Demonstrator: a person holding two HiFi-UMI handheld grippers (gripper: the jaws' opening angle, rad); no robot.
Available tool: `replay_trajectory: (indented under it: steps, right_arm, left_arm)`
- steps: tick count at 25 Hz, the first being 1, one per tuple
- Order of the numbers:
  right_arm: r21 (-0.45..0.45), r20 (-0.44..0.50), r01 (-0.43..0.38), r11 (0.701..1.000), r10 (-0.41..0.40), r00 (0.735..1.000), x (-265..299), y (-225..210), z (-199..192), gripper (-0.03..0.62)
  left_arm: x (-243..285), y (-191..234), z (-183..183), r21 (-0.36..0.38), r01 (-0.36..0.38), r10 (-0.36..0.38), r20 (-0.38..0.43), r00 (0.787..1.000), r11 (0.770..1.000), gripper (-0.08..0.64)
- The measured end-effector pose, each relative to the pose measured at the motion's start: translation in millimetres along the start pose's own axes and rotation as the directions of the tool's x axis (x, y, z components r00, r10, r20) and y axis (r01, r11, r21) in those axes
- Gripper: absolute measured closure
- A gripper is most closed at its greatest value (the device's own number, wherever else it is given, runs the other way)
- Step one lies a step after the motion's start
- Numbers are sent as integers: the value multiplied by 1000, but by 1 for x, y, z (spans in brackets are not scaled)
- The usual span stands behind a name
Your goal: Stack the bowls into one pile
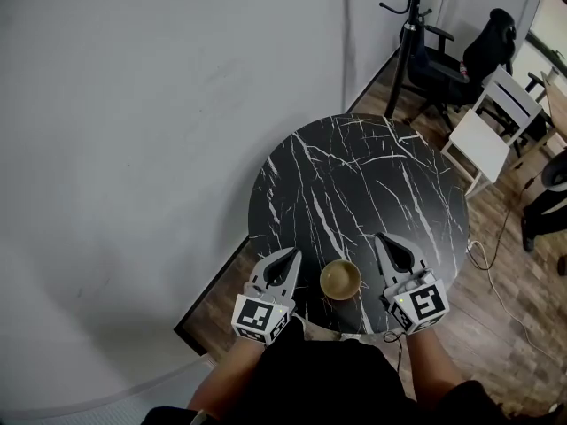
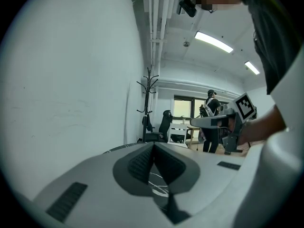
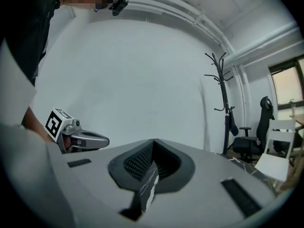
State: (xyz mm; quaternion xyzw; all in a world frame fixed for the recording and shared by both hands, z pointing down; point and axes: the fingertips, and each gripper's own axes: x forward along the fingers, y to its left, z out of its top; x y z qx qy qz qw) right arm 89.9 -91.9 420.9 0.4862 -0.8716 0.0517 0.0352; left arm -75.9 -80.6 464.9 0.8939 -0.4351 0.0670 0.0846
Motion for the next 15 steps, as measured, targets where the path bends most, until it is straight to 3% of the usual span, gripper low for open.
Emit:
replay_trajectory:
  steps: [15]
  right_arm:
    - [-16, 31, 46, 999, -45, 998, -6, -6, 7, 586]
  left_arm:
    - [7, -6, 10, 3, 12, -12, 20, 1000, 1000, 546]
